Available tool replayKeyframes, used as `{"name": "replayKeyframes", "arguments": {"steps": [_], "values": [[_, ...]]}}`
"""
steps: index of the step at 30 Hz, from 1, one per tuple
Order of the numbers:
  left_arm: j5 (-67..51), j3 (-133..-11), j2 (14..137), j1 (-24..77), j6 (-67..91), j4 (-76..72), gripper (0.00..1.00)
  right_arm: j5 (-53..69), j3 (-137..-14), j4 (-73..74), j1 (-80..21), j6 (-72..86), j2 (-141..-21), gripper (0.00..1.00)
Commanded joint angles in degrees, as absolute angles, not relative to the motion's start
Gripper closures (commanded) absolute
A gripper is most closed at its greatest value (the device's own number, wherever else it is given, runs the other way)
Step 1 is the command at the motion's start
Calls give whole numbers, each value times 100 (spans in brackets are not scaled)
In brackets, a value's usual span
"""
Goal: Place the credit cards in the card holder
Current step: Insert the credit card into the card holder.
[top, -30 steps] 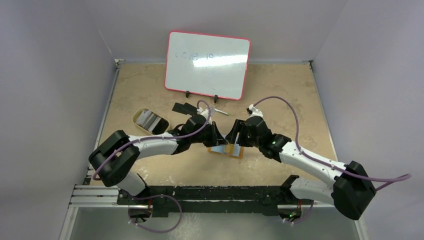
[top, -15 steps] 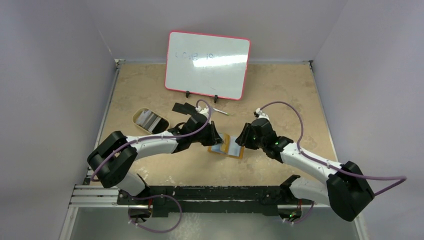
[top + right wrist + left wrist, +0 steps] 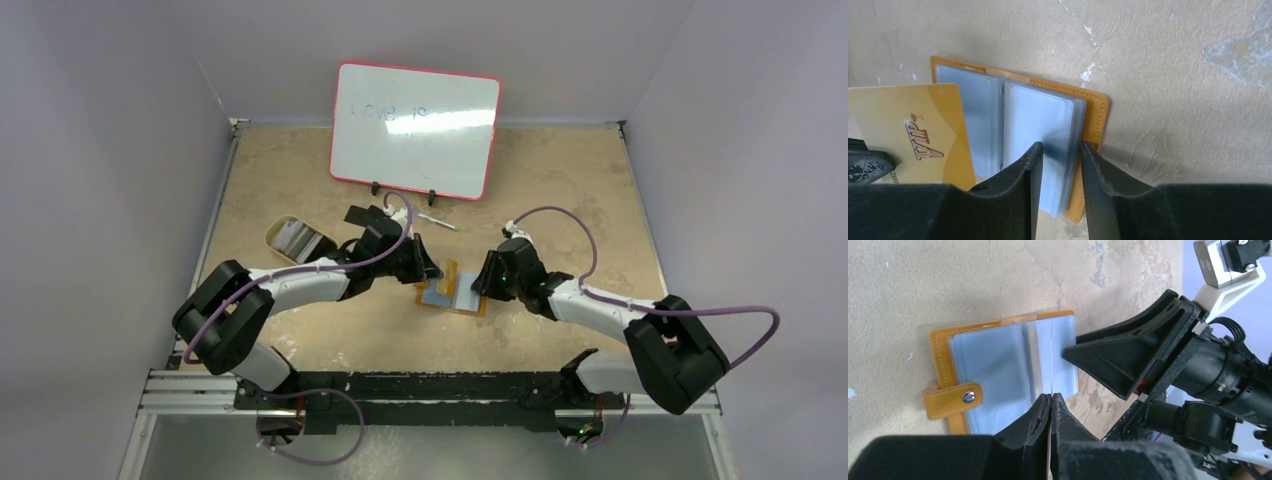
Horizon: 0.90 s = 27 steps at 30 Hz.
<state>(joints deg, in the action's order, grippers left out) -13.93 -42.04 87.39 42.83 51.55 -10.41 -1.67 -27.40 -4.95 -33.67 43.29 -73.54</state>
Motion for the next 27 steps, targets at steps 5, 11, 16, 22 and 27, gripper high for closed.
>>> {"name": "replayKeyframes", "arguments": {"steps": [5,11,16,22,27], "values": [[-2074,-3962,8823,4112,5440,-1944,100,0,-2562,-1058,-3325,4133,-7723,67],[-1890,-3896,8875,4076,5505,-1778,100,-15,-2561,-1020,-3322,4130,-7682,69],[-1772,-3856,8874,4068,5520,-1589,100,-18,-2558,-1011,-3322,4131,-7665,70],[-1622,-3700,8746,4069,5672,-1586,100,-26,-2558,-1002,-3322,4147,-7655,70],[-1736,-3604,8848,4069,5794,-1800,100,-35,-2540,-1002,-3322,4152,-7636,69]]}}
